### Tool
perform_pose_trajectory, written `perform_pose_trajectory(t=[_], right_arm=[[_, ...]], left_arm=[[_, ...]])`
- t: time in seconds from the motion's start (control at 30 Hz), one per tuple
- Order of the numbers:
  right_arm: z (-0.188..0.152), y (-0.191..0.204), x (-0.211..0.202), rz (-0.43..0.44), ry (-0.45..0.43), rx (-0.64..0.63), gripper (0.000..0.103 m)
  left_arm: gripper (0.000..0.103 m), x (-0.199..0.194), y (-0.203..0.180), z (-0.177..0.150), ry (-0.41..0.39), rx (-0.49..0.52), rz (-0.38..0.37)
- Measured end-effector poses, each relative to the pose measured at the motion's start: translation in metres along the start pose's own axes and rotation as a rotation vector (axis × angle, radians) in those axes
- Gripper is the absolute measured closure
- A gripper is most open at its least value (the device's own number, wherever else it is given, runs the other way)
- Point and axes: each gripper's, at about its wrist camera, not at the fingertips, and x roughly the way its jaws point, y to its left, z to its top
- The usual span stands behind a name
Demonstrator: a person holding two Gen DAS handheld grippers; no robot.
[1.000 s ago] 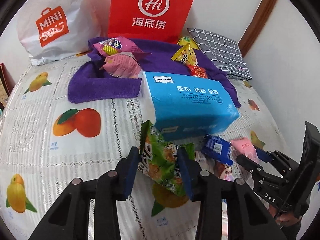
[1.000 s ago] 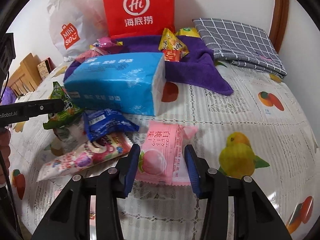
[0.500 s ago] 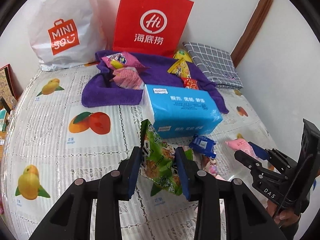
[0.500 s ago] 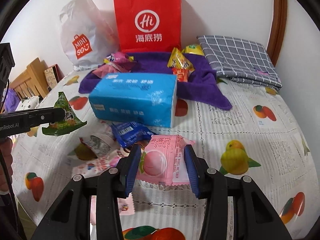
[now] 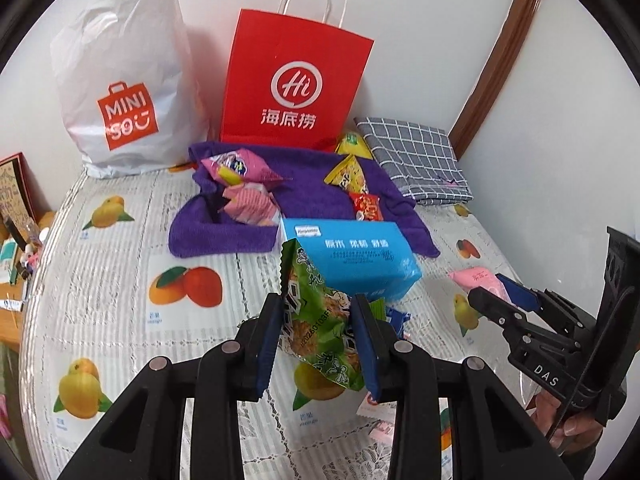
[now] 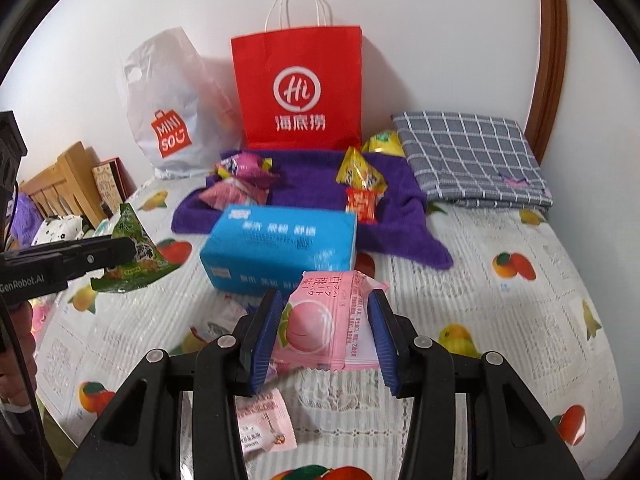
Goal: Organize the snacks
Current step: 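Lift the green snack bag with the left gripper while the right lifts the pink packet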
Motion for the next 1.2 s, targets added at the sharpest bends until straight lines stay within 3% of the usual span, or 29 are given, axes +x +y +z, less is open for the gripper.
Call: perform_pose_trajectory(t=[0.43, 1.2], right_arm=[[0.035, 0.000, 0.000, 0.017, -0.044, 0.015, 0.059], [0.050, -0.009, 0.027, 0.041, -0.010, 0.069, 0.059]], left_arm=[[0.069, -0.001, -0.002, 0.027, -0.019, 0.004, -0.006], [0.070, 0.015, 0.005, 0.040, -0.011, -0.005, -0.022]])
